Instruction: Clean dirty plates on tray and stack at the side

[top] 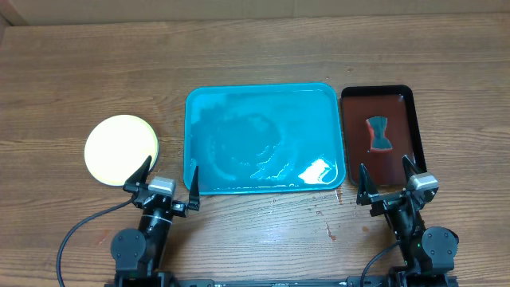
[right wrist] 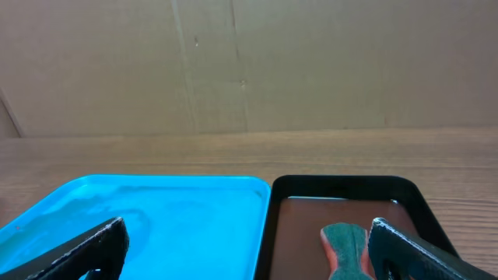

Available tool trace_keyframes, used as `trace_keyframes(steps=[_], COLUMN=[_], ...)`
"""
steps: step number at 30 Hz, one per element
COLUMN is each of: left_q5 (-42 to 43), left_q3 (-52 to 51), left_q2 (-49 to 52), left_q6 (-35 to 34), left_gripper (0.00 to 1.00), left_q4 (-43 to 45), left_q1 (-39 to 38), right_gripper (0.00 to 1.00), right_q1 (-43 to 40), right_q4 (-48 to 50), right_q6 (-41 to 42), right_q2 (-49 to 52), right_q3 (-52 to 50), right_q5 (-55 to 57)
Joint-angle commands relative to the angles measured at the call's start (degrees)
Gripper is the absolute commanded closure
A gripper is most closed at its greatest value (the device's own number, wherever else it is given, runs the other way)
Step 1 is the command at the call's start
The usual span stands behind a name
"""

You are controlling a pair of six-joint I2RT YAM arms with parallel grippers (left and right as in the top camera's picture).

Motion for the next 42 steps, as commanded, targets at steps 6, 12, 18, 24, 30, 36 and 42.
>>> trace_keyframes(steps=[6, 12, 18, 24, 30, 36, 42], left_q5=[-3.58, -3.80, -3.80, -3.80, -3.80, -3.80, -3.80], left_q3=[-2.54, -2.54, -2.54, -2.54, -2.54, -2.54, -2.54], left_q2=[-6.86, -6.93, -6.84, -6.84, -6.84, -6.84, -6.84], left_q6=[2.86, 2.73, 2.75, 2.75, 2.75, 2.75, 2.75], left_gripper=[0.00, 0.00, 0.00, 0.01, 0.00, 0.00, 0.00], left_q4=[-4.81, -6.80, -6.80, -6.80, -6.80, -6.80, -6.80], left_q1=[0.31, 0.31, 0.31, 0.31, 0.31, 0.31, 0.31], right_gripper=[0.00, 0.00, 0.00, 0.00, 0.00, 0.00, 0.00], right_q1=[0.33, 0.33, 0.33, 0.33, 0.33, 0.33, 0.33], right_q4=[0.31, 0.31, 0.31, 0.31, 0.31, 0.31, 0.31], right_q6=[0.24, 0.24, 0.24, 0.24, 0.24, 0.24, 0.24], right_q2=[-0.57, -0.57, -0.57, -0.57, -0.57, -0.57, -0.57], right_q3=[-0.59, -0.59, -0.59, -0.59, -0.59, -0.59, -0.59], right_q5=[-0.31, -0.31, -0.31, -0.31, -0.31, -0.31, -0.31])
